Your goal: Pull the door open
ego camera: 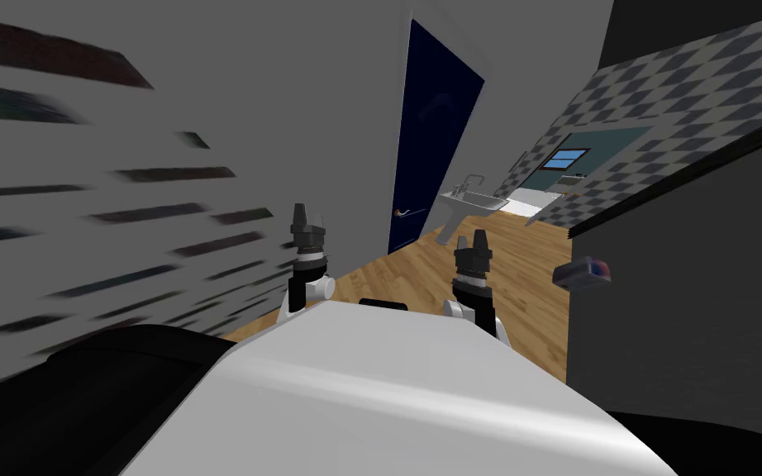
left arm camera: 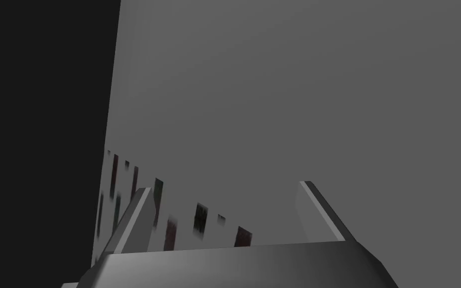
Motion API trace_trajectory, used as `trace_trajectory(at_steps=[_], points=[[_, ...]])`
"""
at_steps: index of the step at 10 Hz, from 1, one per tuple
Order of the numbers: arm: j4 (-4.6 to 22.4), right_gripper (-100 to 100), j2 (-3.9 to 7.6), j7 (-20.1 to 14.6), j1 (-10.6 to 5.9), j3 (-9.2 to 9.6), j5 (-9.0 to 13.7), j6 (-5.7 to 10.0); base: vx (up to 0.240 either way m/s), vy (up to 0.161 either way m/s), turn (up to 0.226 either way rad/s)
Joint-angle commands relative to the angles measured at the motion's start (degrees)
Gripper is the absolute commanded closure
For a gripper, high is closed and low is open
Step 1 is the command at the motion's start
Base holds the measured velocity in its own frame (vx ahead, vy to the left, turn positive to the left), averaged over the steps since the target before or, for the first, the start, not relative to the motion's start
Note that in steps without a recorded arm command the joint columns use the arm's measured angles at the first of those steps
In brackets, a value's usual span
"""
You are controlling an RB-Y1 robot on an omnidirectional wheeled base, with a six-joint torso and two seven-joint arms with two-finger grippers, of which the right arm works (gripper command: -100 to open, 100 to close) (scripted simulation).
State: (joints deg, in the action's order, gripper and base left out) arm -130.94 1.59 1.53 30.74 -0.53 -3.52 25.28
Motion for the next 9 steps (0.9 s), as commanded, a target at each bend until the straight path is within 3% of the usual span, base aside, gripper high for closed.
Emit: trace_trajectory(at_steps=[1, 9], points=[[1.6, -100, 0.53, -0.6, -0.48, -0.03, -0.2, 0.49, 0.057, -0.008, 0.061], [11.5, -100, 3.60, -4.3, -3.43, -0.22, -1.4, 3.54, 0.112, -0.025, 0.080]])
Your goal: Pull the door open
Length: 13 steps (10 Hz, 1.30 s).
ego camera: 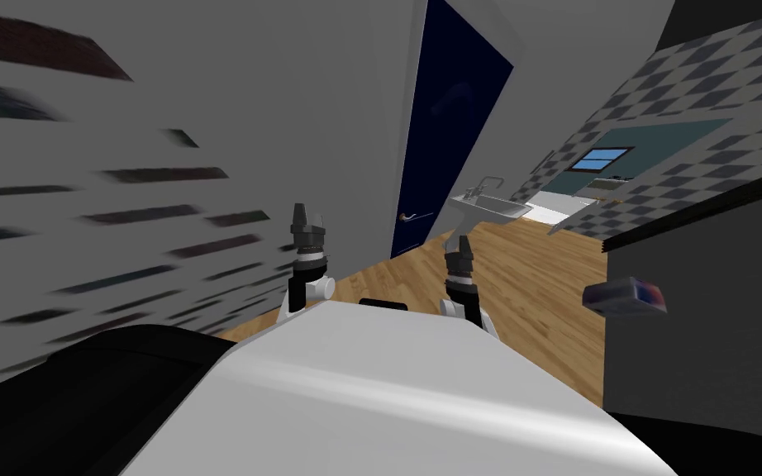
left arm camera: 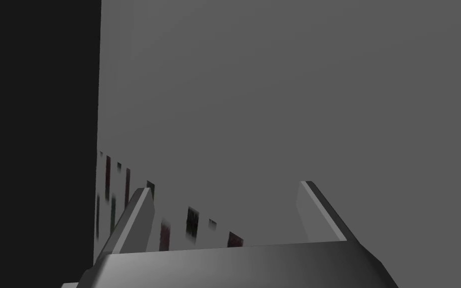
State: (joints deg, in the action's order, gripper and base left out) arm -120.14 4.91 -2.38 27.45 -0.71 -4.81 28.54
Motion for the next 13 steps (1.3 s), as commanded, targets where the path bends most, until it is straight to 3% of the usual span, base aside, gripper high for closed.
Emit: trace_trajectory(at_steps=[1, 13], points=[[2.0, -100, 0.67, -0.9, -0.53, -0.06, -0.2, 0.68, 0.100, -0.016, 0.086], [21.6, -100, 6.46, -8.2, -6.42, -0.43, -2.6, 6.75, 0.096, -0.035, 0.102]])
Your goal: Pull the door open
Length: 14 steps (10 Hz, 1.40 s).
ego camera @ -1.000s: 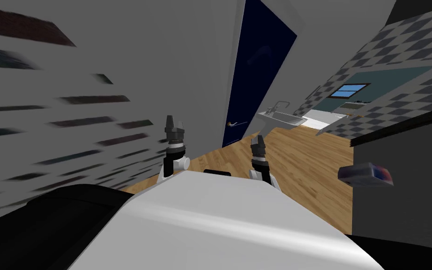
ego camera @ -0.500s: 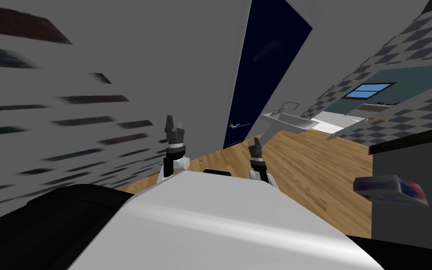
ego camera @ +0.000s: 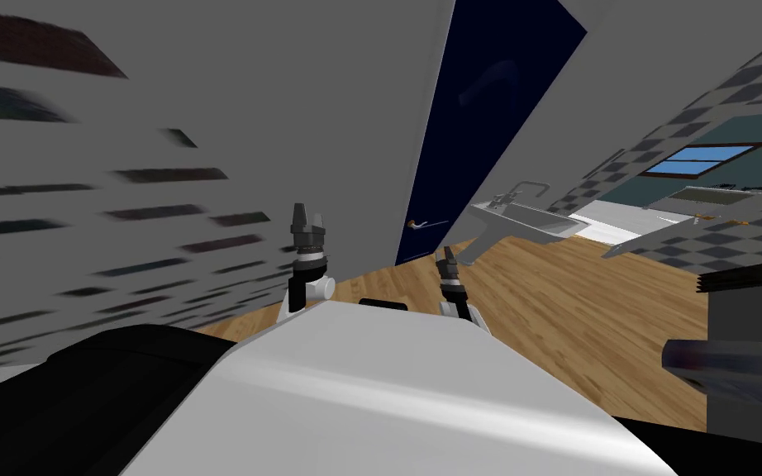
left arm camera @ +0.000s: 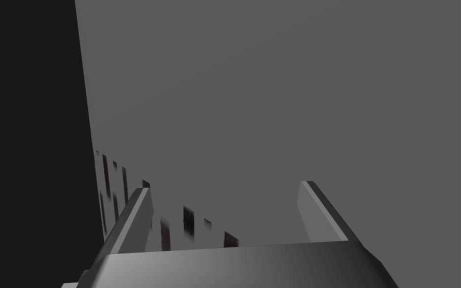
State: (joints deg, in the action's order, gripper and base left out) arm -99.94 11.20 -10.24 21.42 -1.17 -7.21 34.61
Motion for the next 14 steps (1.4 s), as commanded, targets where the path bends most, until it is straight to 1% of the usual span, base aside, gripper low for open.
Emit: trace_trajectory(at_steps=[1, 14], points=[[1.6, -100, 0.17, -0.4, -0.40, 0.04, -0.2, 0.68, 0.053, -0.034, 0.034], [24.9, -100, 6.84, -9.0, -7.33, -0.40, -3.0, 7.82, 0.085, -0.050, 0.108]])
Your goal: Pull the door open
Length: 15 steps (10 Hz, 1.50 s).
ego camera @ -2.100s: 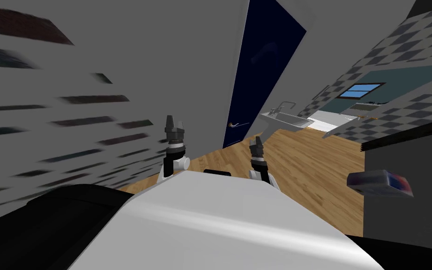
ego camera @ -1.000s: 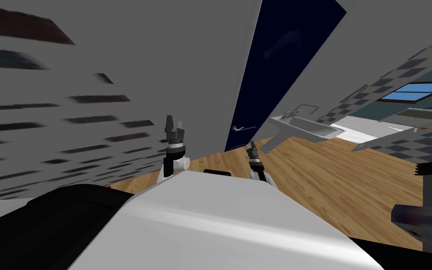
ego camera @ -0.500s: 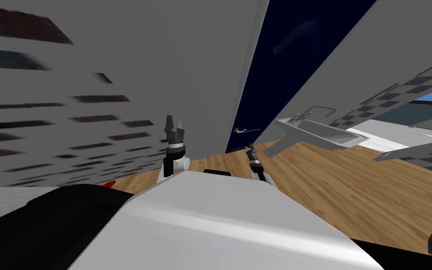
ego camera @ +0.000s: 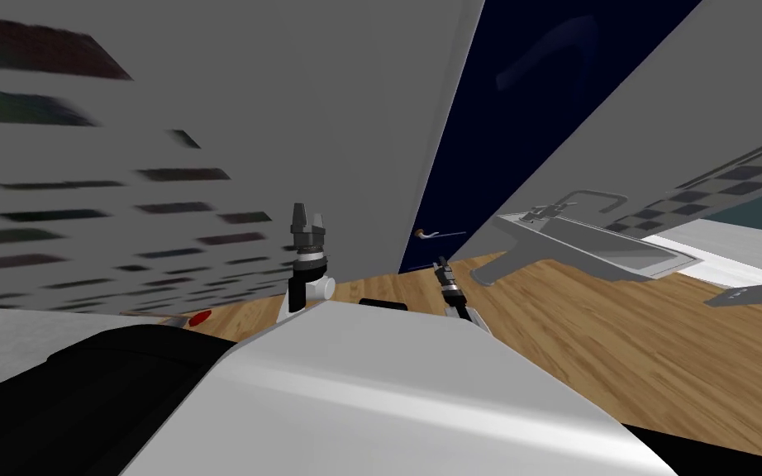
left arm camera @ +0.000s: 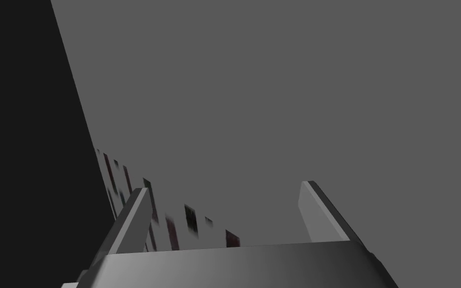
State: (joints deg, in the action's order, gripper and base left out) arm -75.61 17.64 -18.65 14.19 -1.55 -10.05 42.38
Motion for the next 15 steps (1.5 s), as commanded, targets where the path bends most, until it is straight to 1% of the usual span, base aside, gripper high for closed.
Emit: trace_trajectory(at_steps=[1, 6, 11, 12, 13, 15], points=[[2.2, -100, 0.87, -1.2, -0.59, -0.05, -0.3, 0.56, 0.092, -0.063, 0.115], [9.9, -100, 3.06, -4.1, -2.89, -0.19, -1.2, 2.93, 0.083, -0.056, 0.100], [16.1, -100, 4.81, -6.4, -4.73, -0.31, -2.0, 4.83, 0.081, -0.056, 0.071], [18.2, -100, 5.39, -7.2, -5.34, -0.35, -2.2, 5.46, 0.104, -0.068, 0.106], [19.1, -100, 5.65, -7.5, -5.62, -0.36, -2.3, 5.75, 0.111, -0.074, 0.092], [21.8, -100, 6.41, -8.5, -6.42, -0.41, -2.6, 6.57, 0.102, -0.085, 0.090]])
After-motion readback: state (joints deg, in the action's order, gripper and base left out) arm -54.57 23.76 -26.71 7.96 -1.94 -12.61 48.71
